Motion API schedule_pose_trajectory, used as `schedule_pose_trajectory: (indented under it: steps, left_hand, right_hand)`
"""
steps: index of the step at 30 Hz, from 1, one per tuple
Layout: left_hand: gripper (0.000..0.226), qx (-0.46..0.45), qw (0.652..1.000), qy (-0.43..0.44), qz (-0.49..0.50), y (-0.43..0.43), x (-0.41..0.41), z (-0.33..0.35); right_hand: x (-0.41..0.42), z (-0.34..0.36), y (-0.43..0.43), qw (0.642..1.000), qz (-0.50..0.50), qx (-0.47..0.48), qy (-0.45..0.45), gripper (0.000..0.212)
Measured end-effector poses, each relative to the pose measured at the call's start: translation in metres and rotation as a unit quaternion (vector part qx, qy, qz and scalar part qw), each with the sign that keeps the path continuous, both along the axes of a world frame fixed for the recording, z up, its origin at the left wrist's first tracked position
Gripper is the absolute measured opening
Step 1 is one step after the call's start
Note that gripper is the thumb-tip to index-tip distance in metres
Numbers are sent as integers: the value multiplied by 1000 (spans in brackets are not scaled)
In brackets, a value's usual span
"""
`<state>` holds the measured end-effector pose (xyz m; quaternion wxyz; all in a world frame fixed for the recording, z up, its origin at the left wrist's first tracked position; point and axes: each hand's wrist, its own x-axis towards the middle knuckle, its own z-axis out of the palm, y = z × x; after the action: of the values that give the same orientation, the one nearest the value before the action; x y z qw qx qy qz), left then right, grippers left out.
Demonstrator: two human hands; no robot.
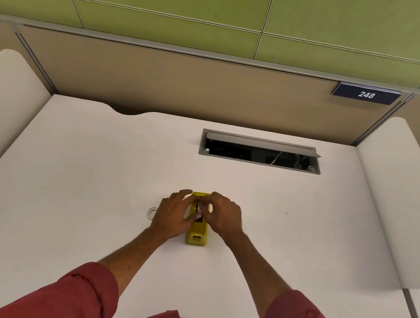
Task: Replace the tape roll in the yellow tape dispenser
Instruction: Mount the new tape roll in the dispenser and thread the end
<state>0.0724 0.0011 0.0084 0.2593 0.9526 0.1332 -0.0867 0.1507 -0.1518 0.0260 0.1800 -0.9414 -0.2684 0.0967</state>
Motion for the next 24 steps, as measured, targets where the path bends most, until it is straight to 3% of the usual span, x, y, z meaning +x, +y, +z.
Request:
schedule_pose_trajectory:
  steps: [24]
  left_hand:
    - [58,19,1000,0,-22,-1,1,-2]
  right_hand:
    - [10,-1,2,998,38,-38,-12,24]
